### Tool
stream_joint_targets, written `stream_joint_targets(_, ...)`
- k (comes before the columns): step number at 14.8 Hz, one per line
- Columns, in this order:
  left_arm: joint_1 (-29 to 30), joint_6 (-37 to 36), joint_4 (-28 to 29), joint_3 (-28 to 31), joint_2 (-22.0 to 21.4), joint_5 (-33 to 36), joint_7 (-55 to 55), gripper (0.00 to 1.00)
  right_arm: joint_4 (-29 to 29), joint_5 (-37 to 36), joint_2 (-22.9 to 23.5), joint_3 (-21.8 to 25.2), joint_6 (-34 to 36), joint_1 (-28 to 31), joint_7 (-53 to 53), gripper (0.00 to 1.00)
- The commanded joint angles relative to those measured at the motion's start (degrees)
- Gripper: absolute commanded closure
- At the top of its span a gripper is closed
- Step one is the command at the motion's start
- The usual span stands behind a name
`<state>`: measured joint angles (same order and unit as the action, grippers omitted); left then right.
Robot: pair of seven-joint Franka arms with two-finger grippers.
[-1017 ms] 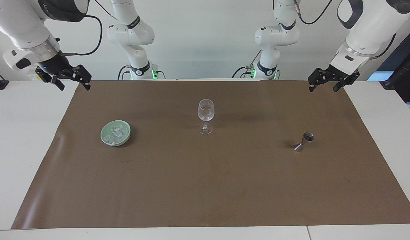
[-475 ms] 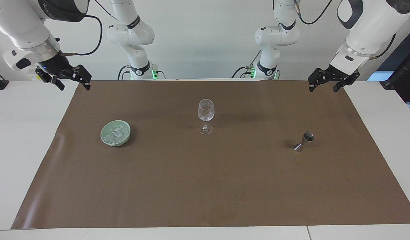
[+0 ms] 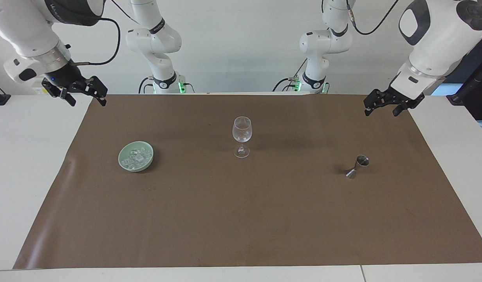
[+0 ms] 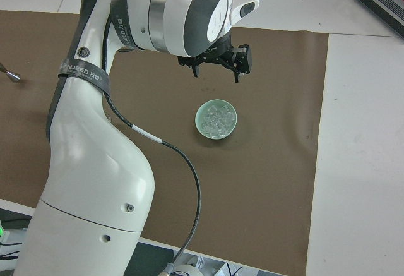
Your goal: Pour wine and add ice with both arms
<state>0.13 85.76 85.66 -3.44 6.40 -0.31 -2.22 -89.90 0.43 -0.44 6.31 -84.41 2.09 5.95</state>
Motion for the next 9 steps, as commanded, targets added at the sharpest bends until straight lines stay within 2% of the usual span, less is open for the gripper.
stream_joint_targets(1, 0.84, -4.27, -12.15, 0.97, 10.27, -1.35, -0.06, 0.00, -0.72, 0.72, -0.70, 0.02, -0.05, 0.19, -0.06, 0.00)
stream_joint_targets(2, 1.62, -5.07, -14.27, 2.11, 12.22, -2.67, 0.02, 0.00, -0.72, 0.72, -0.70, 0.02, -0.05, 0.11, 0.03, 0.00)
stream_joint_targets(5, 1.10, -5.26, -15.69, 6.77, 16.97, -5.49, 3.08, 0.00, -0.81, 0.72, -0.70, 0.02, -0.05, 0.11, 0.03, 0.00)
stream_joint_targets(7, 1.10, -4.99, -17.80, 7.04, 19.51, -7.15, 12.28, 0.00, -0.72, 0.72, -0.70, 0.02, -0.05, 0.11, 0.03, 0.00)
stream_joint_targets(9, 1.81, -4.12, -19.65, 8.35, 22.33, -12.06, 24.04, 0.00, -0.81, 0.72, -0.70, 0.02, -0.05, 0.11, -0.06, 0.00)
